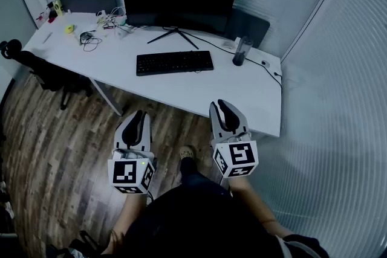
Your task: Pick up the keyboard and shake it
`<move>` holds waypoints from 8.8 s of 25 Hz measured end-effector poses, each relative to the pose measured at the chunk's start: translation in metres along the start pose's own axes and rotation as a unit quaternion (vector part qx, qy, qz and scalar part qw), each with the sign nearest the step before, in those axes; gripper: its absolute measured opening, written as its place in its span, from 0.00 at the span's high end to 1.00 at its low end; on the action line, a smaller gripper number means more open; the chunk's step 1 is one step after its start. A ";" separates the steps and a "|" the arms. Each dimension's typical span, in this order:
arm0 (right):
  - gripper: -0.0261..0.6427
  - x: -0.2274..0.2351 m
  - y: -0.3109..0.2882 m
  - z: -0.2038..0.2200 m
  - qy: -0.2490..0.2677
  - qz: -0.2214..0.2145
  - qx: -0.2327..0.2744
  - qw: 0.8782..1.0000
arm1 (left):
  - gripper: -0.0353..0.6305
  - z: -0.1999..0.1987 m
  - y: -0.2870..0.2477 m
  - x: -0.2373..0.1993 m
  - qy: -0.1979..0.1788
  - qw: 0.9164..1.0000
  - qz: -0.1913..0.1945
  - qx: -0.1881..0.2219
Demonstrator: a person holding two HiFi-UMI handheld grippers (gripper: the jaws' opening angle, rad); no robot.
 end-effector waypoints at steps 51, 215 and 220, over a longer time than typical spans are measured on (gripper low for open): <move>0.61 0.219 -0.367 0.287 -0.075 0.004 -0.396 0.915 | 0.56 0.278 -0.340 -0.271 0.105 0.941 -0.024 -0.319; 0.92 0.159 -0.370 -0.004 0.061 0.094 0.031 0.993 | 0.91 0.015 -0.428 -0.164 -0.016 0.997 0.080 -0.007; 0.92 0.161 -0.365 0.000 0.061 0.081 0.027 0.994 | 0.91 0.017 -0.424 -0.154 -0.017 0.997 0.077 -0.004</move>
Point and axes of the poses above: the fingertips, and each gripper's own axes: y backward along the fingers, x to its right, z out of its underside, the point moved 8 cm from there along y, backward along the fingers, and after that the axes turned 11 degrees about x, right-handed, at the moved point
